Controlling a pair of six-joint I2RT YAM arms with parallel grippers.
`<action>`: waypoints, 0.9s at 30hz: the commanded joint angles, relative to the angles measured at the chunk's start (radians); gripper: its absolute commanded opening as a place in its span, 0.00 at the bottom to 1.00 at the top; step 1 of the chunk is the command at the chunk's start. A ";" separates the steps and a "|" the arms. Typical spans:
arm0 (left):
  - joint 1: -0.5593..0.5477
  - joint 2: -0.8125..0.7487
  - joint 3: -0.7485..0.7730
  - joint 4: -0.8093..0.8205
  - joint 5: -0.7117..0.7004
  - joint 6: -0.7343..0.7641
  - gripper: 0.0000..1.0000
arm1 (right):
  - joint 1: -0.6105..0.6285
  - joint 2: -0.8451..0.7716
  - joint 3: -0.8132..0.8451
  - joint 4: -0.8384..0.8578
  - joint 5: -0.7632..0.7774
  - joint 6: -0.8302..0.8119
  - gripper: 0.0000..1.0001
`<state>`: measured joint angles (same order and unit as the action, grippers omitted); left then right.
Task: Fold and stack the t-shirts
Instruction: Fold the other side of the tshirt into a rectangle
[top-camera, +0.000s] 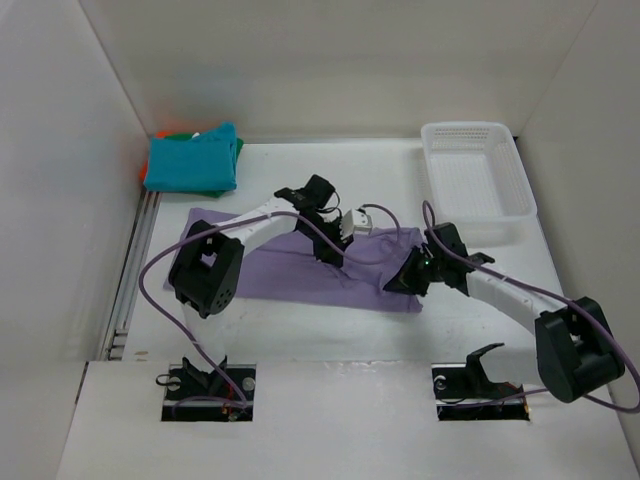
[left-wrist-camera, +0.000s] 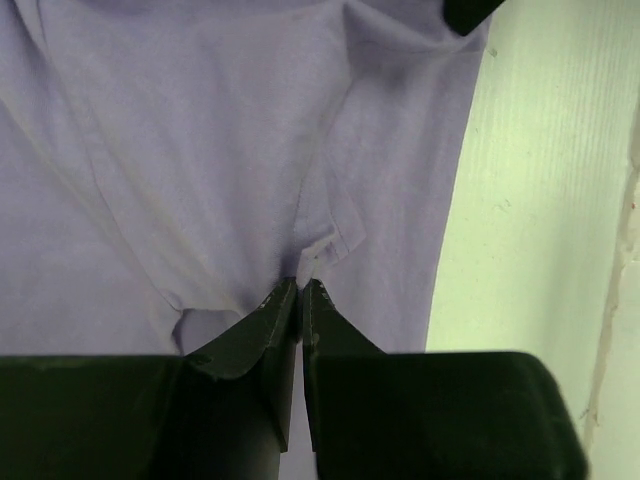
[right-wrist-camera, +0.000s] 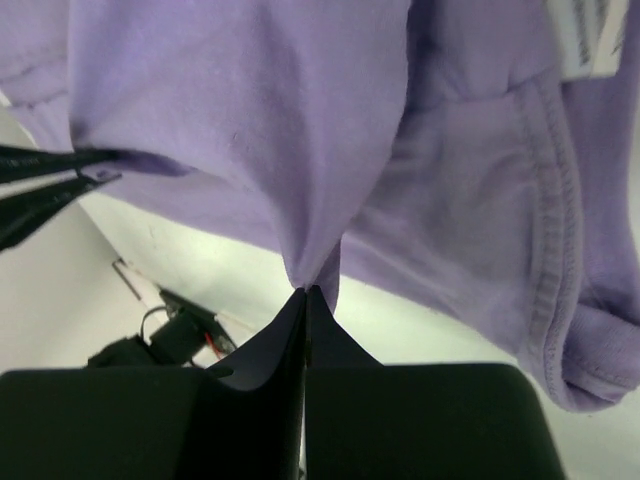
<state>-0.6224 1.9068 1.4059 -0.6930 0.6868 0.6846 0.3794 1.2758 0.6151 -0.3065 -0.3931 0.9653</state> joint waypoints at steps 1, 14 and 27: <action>0.025 0.009 0.034 -0.051 0.120 0.021 0.03 | 0.000 -0.015 -0.017 0.012 -0.088 0.012 0.01; 0.011 0.089 0.102 -0.099 0.132 0.061 0.05 | 0.020 -0.121 -0.015 -0.158 -0.144 -0.013 0.01; 0.042 0.159 0.183 -0.089 0.160 0.017 0.07 | -0.124 0.062 0.026 0.003 -0.141 -0.056 0.02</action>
<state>-0.5892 2.0525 1.5253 -0.7914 0.7815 0.6998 0.2920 1.3018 0.5995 -0.3946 -0.5346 0.9295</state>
